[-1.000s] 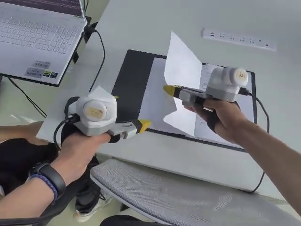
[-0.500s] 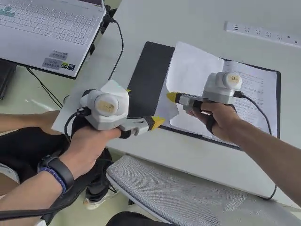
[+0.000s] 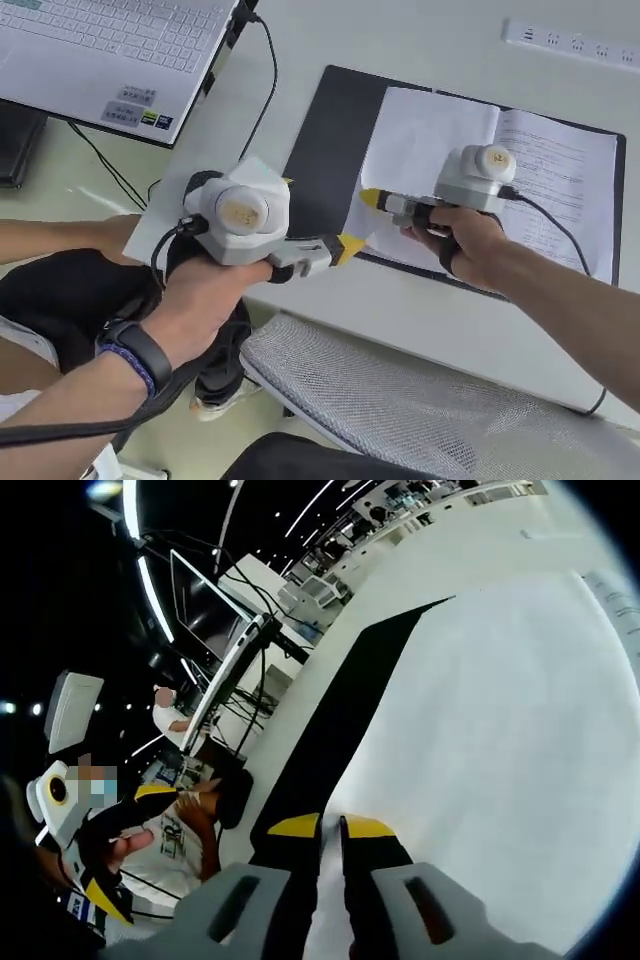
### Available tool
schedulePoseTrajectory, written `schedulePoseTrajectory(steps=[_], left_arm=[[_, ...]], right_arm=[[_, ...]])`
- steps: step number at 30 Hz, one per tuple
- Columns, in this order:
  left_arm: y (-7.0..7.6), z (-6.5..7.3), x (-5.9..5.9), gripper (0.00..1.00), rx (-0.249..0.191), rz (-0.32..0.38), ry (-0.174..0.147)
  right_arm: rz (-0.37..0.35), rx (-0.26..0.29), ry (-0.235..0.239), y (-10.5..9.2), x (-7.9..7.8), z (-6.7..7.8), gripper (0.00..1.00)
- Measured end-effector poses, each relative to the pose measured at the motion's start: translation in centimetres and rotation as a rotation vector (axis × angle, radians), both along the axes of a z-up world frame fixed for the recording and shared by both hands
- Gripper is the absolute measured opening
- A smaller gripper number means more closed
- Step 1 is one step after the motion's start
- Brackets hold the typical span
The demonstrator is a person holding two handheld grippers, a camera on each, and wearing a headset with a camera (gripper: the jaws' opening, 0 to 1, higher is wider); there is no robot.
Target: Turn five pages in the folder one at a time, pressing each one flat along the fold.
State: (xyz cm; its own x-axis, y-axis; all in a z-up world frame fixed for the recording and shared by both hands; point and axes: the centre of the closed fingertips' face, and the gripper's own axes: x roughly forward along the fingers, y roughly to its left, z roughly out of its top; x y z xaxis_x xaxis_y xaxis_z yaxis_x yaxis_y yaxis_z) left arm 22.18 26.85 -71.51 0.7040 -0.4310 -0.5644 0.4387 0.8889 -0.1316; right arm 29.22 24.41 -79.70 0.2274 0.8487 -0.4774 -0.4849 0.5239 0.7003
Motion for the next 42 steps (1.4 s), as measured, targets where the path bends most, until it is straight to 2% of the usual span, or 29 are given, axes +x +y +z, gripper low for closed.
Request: schedulePoseTrajectory(steps=[5,14,16,21,28,31,40,41,42], left_arm=[[-0.2,0.0,0.1,0.72,-0.003,0.001,0.001],[-1.1,0.5,1.5,0.70,-0.012,-0.007,-0.017],[-1.3,0.3,1.8,0.69,0.008,-0.015,-0.016],[-2.2,0.0,2.7,0.65,0.000,-0.026,-0.024],[-3.7,-1.9,3.9,0.56,0.016,-0.060,-0.006],[-4.2,-3.8,4.5,0.54,0.016,-0.061,0.028],[-4.9,-7.6,4.8,0.30,0.055,-0.057,0.077],[-4.9,-8.2,4.7,0.29,0.053,-0.043,0.099],[-5.0,-8.4,4.7,0.28,0.054,-0.042,0.103]], right_arm=[[0.016,0.008,-0.010,0.2,0.3,-0.2,0.11],[0.080,0.074,-0.059,0.5,-1.2,2.6,0.27],[0.086,0.085,-0.080,0.2,-1.2,3.3,0.28],[0.065,0.103,-0.122,-1.6,-0.2,5.0,0.29],[-0.009,0.079,-0.169,-5.6,1.8,6.0,0.25],[-0.045,0.067,-0.175,-7.4,2.5,6.0,0.23],[-0.101,0.048,-0.167,-10.7,2.8,5.6,0.18],[-0.105,0.049,-0.166,-10.9,2.9,5.5,0.18],[-0.106,0.047,-0.165,-11.1,2.8,5.4,0.17]])
